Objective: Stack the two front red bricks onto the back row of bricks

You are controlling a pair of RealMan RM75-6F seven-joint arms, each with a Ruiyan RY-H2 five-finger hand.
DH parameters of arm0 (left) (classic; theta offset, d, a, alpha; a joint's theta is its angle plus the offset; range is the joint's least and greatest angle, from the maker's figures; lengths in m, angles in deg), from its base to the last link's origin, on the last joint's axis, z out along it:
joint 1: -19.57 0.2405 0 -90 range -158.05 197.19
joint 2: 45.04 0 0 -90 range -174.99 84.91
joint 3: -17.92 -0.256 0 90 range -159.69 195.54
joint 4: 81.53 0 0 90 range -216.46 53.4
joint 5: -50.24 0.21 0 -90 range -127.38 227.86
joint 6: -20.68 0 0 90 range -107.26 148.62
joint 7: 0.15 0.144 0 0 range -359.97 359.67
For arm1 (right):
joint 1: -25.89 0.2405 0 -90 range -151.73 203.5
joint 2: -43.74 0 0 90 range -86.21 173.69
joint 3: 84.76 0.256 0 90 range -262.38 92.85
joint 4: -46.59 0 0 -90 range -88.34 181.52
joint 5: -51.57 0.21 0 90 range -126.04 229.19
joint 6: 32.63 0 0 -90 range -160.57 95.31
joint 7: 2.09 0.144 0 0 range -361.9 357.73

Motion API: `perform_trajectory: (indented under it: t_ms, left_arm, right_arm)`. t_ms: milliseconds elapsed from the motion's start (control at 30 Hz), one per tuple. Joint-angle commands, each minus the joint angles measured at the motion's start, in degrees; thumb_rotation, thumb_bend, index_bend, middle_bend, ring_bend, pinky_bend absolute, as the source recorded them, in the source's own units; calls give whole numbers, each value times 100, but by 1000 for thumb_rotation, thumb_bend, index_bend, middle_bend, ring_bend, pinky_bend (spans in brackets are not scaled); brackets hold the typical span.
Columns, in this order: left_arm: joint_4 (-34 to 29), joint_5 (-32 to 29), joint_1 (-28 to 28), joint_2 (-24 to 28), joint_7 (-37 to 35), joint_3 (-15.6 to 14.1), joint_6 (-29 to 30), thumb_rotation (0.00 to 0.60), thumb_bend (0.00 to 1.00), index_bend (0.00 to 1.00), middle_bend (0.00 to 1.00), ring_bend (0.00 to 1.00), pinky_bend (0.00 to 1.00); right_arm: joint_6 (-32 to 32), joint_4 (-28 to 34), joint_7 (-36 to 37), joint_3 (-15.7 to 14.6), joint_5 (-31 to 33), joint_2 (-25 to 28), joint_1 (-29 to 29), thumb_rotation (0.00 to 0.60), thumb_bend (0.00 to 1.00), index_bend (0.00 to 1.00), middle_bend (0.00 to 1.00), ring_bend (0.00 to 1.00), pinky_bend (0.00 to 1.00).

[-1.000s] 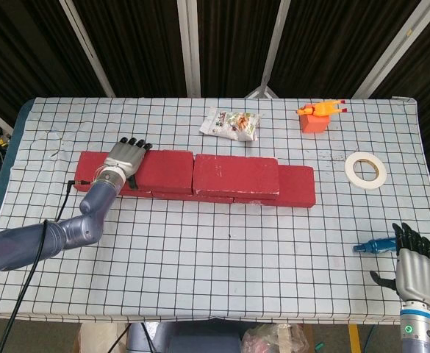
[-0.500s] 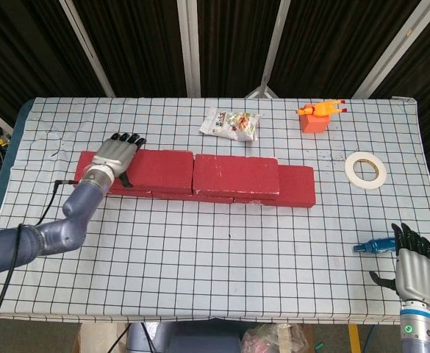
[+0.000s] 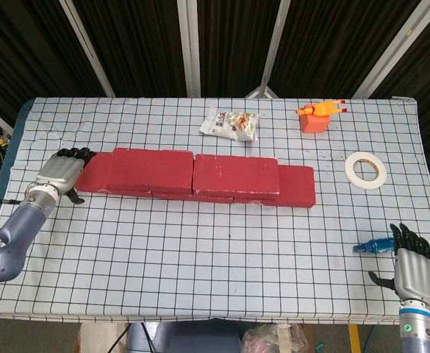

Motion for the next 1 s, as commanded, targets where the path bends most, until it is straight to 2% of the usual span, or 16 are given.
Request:
perform_trajectory:
  t_ms: [33,367,1000]
  left_arm:
    - [139,103,99,-55,-77,31,-92,600,0,87,0,0,20]
    - [533,69,195,-330,-53,43,-364,600,0,68,1,0,20]
    - [811,-307,29,-689,221,9,-518,600,0,28,0,0,19]
  right_arm:
    - [-9,0,-20,0,11,-12,6,600,184,51,0,0,0]
    - [14,-18,-70,-5,55,-41,40,600,184,51,0,0,0]
    - [14,-38,-94,-8,95,-55,66,600,184,51,0,0,0]
